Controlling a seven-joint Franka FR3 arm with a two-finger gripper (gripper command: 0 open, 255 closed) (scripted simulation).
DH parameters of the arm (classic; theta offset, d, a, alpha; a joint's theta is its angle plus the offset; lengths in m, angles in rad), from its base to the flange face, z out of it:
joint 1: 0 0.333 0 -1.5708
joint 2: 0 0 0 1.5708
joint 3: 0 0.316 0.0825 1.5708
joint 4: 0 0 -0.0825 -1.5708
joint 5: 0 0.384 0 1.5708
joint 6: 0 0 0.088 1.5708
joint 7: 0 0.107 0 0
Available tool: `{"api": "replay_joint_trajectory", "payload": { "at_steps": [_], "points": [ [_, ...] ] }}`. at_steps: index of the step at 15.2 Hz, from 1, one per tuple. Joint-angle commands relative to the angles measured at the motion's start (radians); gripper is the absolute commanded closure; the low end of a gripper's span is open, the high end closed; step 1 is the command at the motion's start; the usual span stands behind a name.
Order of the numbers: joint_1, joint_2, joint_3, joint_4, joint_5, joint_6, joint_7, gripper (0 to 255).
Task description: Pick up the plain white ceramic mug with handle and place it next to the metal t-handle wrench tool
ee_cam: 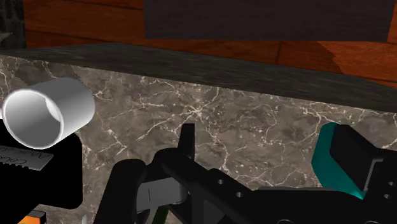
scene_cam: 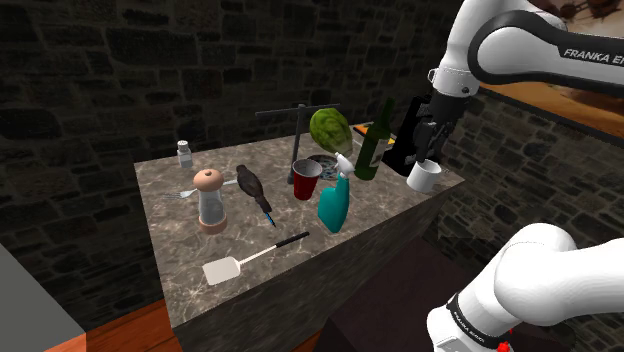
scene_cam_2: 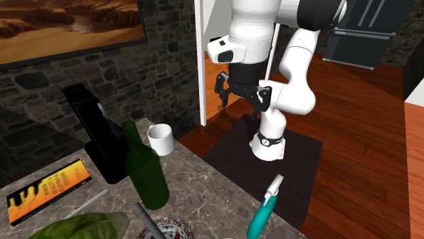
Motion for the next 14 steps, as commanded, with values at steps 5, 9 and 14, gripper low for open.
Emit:
{"api": "replay_joint_trajectory", "payload": {
  "at_steps": [5,9,14],
  "points": [
    [-0.026,0.008,-0.093,-0.058,-0.056,0.095,-0.103,0],
    [-0.050,0.045,-0.191,-0.094,-0.107,0.197,-0.206,0],
    [-0.069,0.134,-0.319,-0.103,-0.151,0.332,-0.337,0]
  ]
}}
